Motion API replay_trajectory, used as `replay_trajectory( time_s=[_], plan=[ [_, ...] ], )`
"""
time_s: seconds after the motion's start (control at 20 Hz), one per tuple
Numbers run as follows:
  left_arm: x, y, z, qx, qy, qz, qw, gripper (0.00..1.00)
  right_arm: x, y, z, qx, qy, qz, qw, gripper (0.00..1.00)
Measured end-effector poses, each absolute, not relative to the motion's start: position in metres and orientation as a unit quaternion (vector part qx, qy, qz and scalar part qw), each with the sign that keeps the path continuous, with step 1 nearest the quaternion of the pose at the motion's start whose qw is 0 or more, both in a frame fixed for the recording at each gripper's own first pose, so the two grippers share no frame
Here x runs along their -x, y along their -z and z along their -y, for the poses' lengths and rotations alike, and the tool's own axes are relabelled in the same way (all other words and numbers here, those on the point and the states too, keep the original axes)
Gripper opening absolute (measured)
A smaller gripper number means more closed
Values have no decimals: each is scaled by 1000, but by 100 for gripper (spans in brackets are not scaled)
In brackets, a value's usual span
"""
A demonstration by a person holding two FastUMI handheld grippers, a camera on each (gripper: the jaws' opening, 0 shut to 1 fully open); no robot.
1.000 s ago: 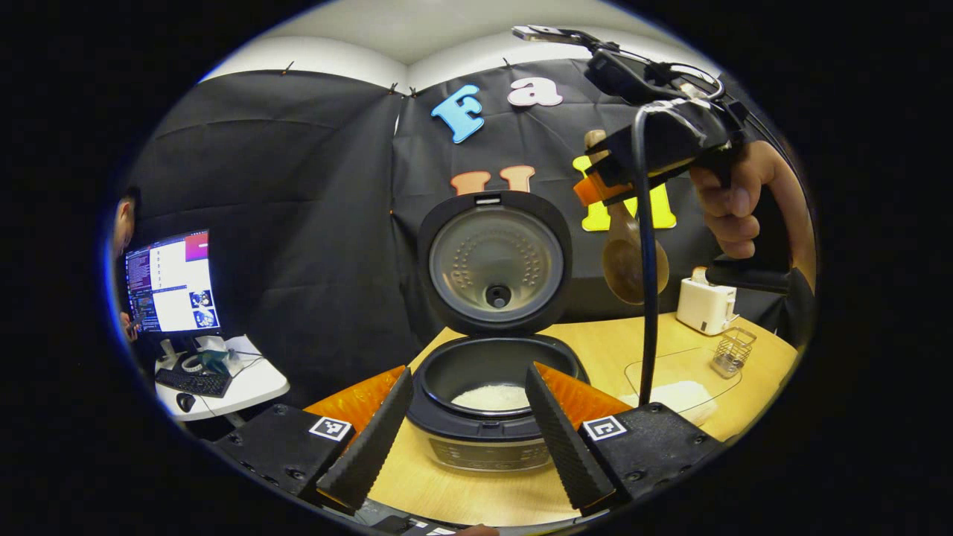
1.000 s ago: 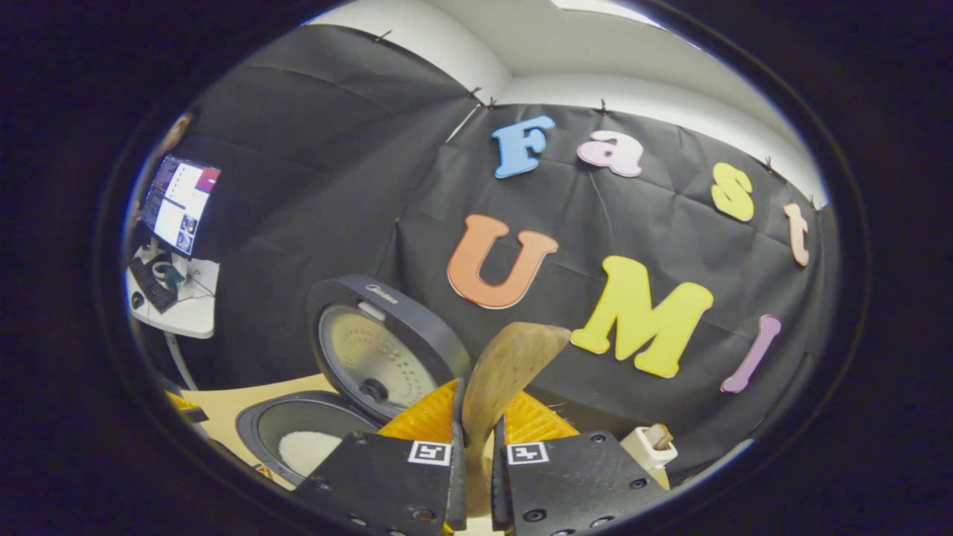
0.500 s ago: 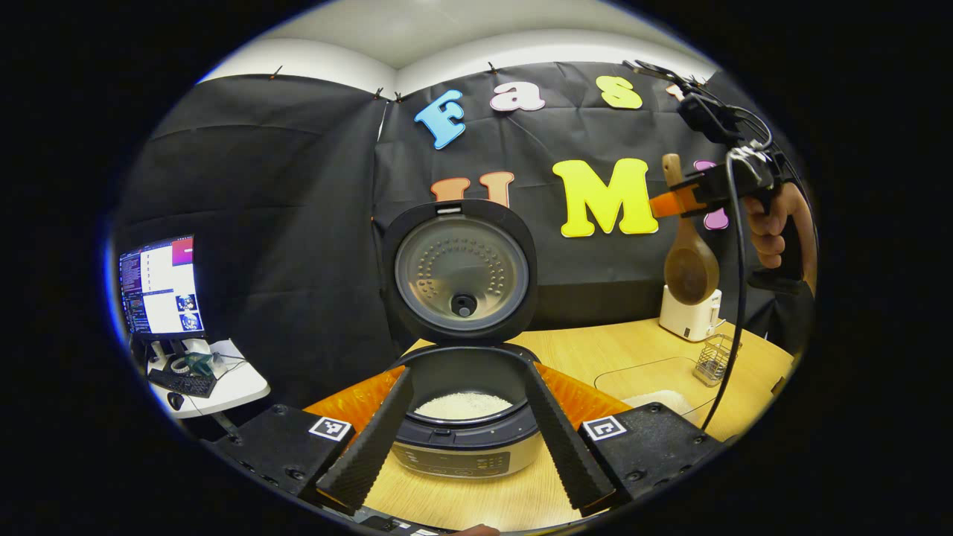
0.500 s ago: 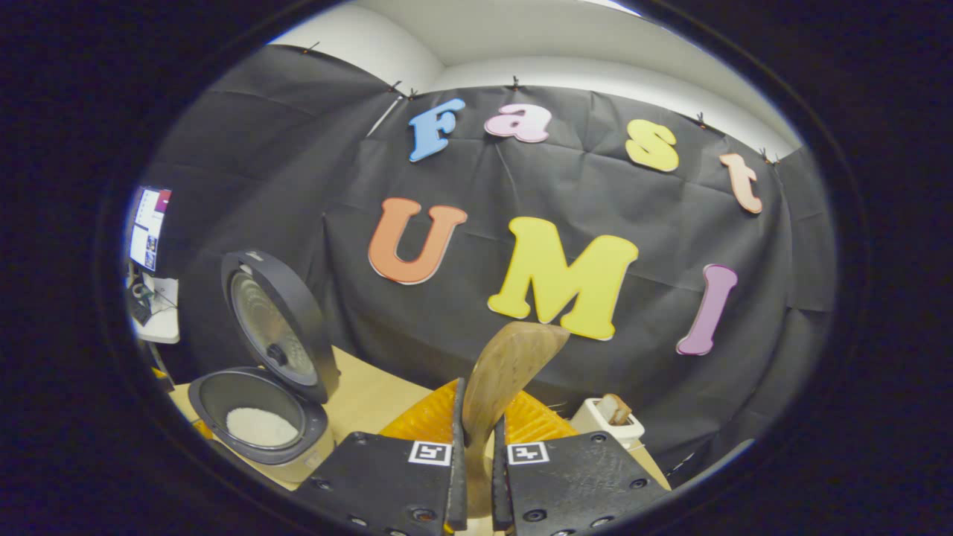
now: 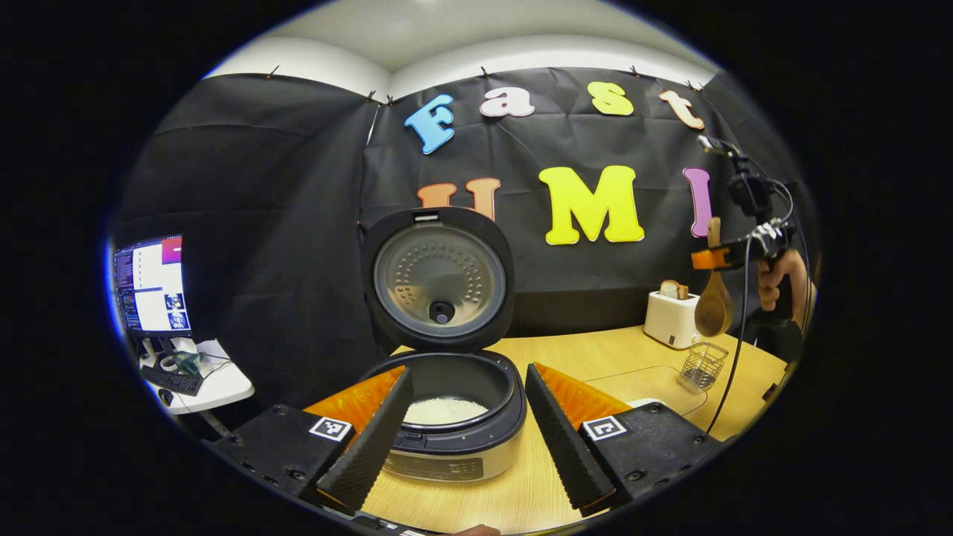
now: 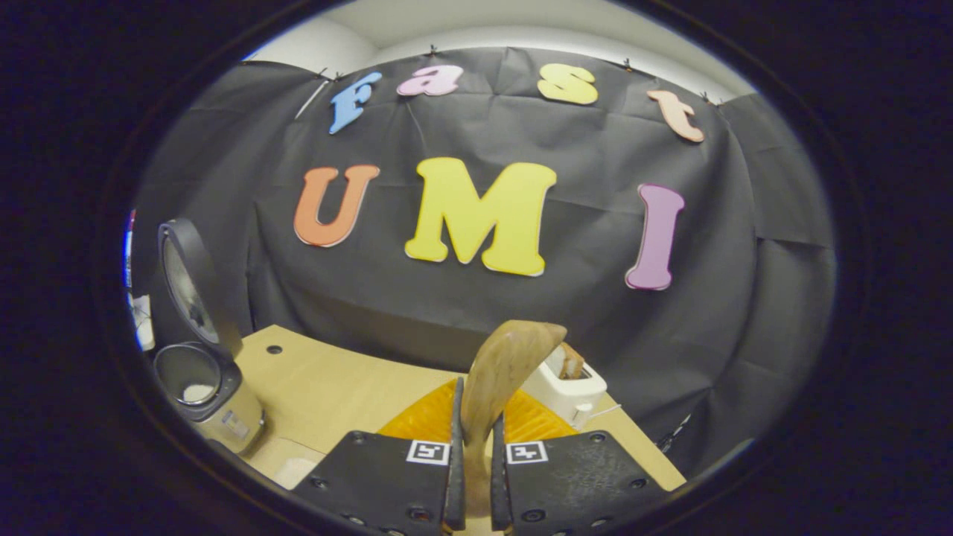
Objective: Close the left gripper, press the button to open the rice cooker; take a wooden spoon from the chopstick holder with the right hand, scoop a spoonful of rice and pour it into the rice cooker, then put the wooden spoon back into the chopstick holder.
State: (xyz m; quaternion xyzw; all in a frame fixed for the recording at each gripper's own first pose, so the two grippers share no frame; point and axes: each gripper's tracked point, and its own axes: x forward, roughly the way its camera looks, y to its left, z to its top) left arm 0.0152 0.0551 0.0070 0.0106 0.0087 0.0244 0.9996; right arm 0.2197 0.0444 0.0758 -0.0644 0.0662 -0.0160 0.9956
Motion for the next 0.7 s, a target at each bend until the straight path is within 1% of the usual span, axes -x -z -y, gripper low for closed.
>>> replay_trajectory(
  time_s=[0.05, 0.1, 0.15, 0.2, 0.25, 0.3, 0.5, 0.55, 0.6, 0.65, 0.7],
  plan=[
    [-14, -9, -57, -4, -27, -5, 1000, 92, -224, -68, -32, 60, 24, -69, 995, 13],
    [-14, -11, -58, 3, -30, -2, 1000, 96, -227, -61, -19, 56, 32, -72, 995, 13],
    [-14, -11, -58, 11, -30, -1, 999, 96, -230, -53, -9, 51, 41, -75, 995, 13],
    [-15, -9, -60, 19, -29, -3, 999, 100, -234, -48, 0, 44, 47, -78, 995, 13],
    [-15, -8, -61, 23, -29, -8, 999, 96, -240, -40, 8, 36, 51, -82, 995, 13],
    [-16, -7, -62, 23, -32, -10, 999, 97, -243, -34, 15, 27, 57, -84, 994, 13],
    [-18, -3, -58, 10, -36, -19, 999, 97, -254, -27, 34, 6, 80, -38, 996, 14],
    [-19, -3, -54, 8, -32, -19, 999, 97, -254, -23, 34, 6, 78, -30, 996, 14],
    [-19, -3, -50, 6, -29, -18, 999, 100, -254, -21, 32, 7, 72, -25, 997, 14],
    [-18, -4, -45, 5, -26, -16, 1000, 100, -255, -18, 33, 7, 67, -29, 997, 15],
    [-18, -5, -42, 4, -23, -15, 1000, 96, -257, -14, 31, 1, 59, -36, 998, 16]
  ],
)
